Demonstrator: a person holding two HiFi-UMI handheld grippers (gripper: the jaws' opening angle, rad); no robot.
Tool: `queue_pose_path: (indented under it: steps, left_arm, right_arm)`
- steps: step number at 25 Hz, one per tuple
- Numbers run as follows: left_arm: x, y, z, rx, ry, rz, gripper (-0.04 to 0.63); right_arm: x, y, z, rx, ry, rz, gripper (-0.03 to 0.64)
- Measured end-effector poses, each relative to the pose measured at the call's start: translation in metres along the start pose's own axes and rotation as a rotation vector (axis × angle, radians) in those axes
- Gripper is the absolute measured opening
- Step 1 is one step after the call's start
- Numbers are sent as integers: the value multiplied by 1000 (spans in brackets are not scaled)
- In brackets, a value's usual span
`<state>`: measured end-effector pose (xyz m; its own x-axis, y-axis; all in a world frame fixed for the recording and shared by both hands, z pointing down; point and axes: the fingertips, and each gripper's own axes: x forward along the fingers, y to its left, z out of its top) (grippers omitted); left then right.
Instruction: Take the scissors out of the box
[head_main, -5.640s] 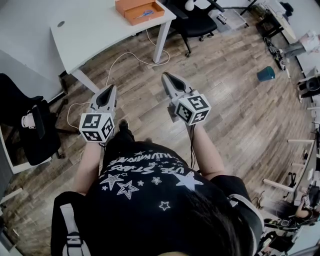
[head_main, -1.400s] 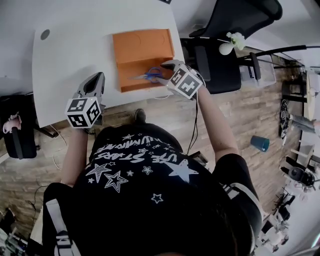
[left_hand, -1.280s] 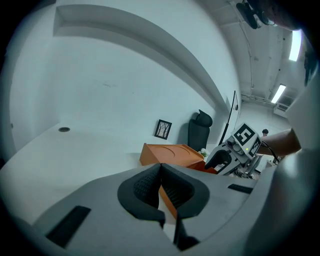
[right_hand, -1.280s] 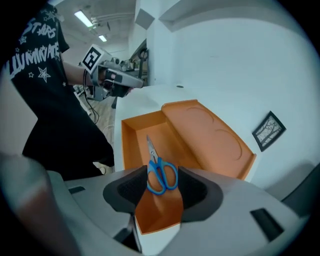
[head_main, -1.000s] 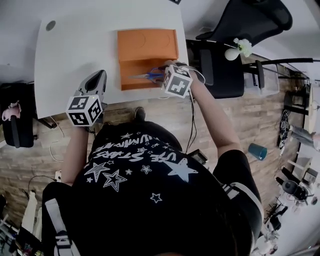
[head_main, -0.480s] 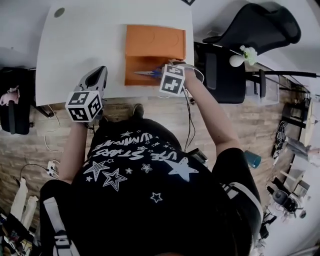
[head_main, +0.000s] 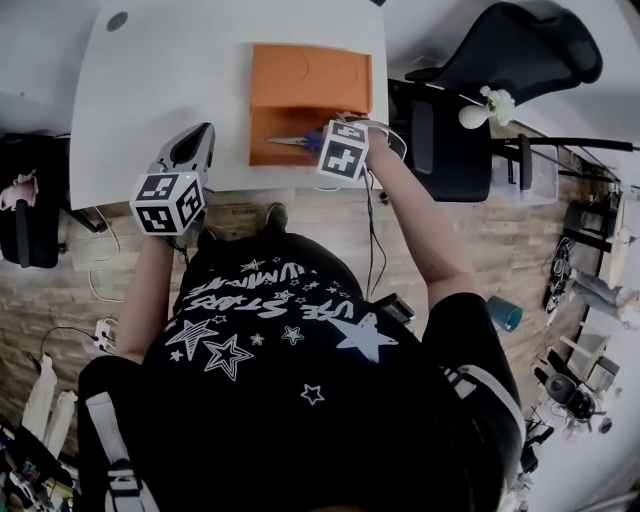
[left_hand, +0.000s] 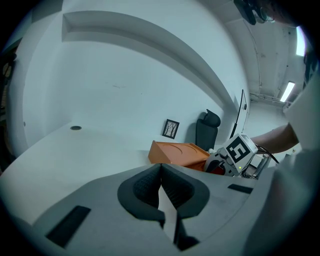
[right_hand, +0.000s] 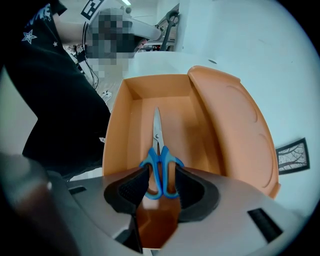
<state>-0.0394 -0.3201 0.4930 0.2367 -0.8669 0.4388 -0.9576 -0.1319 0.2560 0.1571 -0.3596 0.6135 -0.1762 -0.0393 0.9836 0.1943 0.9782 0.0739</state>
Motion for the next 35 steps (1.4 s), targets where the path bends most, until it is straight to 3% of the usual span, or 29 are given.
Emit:
queue_pose_path:
  steps: [21, 29, 35]
  left_arm:
    - [5, -12, 1, -6, 4, -19, 18]
    - [-4, -10, 8, 7, -13, -53, 18]
    - [-12, -1, 9, 40, 4, -114, 18]
  right_arm:
    - [0, 12, -2, -40, 5, 50, 106]
    - [-17, 4, 6, -1, -29, -50, 104]
    - [-37, 7, 12, 86, -61, -126, 104]
